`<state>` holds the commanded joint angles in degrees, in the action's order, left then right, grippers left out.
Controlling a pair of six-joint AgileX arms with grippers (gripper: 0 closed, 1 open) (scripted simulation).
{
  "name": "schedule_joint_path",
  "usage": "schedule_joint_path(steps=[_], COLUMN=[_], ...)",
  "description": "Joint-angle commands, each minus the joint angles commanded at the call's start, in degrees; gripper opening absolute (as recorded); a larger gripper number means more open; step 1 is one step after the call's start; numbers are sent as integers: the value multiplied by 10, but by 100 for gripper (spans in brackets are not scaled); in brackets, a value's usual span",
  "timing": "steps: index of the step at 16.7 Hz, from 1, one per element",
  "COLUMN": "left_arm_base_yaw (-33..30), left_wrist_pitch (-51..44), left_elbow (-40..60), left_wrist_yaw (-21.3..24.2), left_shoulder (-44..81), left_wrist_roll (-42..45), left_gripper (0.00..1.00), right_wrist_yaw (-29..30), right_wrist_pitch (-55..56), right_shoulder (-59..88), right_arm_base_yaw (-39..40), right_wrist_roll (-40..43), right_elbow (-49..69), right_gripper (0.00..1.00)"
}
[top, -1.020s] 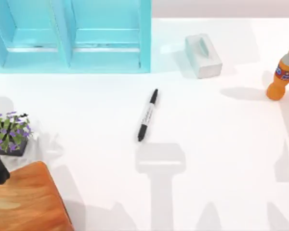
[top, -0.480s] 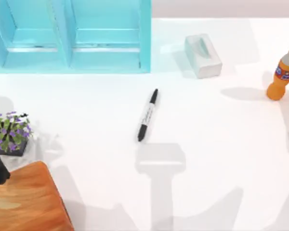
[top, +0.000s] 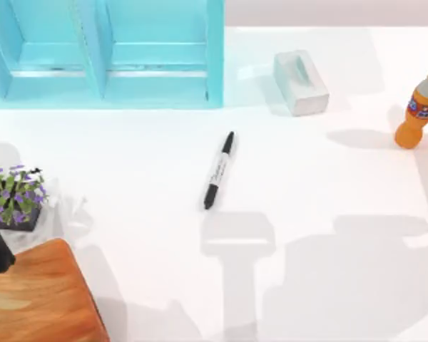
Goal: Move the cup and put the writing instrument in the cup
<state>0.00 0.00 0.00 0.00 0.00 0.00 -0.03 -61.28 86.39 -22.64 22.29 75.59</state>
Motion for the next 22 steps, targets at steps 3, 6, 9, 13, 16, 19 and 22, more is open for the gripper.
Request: schedule_joint_path(steps=[3, 6, 9, 13, 16, 19, 22], left_arm_base_yaw=[0, 0, 0, 0, 0, 0, 0], left_wrist_pitch=[0, 0, 0, 0, 0, 0, 0], left_elbow=[0, 0, 0, 0, 0, 0, 0], left_wrist_yaw=[0, 0, 0, 0, 0, 0, 0], left_shoulder=[0, 0, 0, 0, 0, 0, 0], left_wrist_roll=[0, 0, 0, 0, 0, 0, 0], left_gripper=[100, 100, 100, 100, 100, 100, 100], right_wrist_yaw=[0, 1, 2, 2, 2, 2, 2], right_wrist_pitch=[-82, -133, -148, -146, -124, -55, 27], right_shoulder=[122, 197, 218, 216, 221, 233, 250], right_arm_base_yaw=[-31, -50, -56, -53, -53, -54, -54], right_wrist_roll=[30, 48, 53, 53, 52, 51, 51], right_elbow=[102, 165, 182, 180, 160, 106, 45], right_gripper=[100, 100, 100, 100, 100, 100, 100])
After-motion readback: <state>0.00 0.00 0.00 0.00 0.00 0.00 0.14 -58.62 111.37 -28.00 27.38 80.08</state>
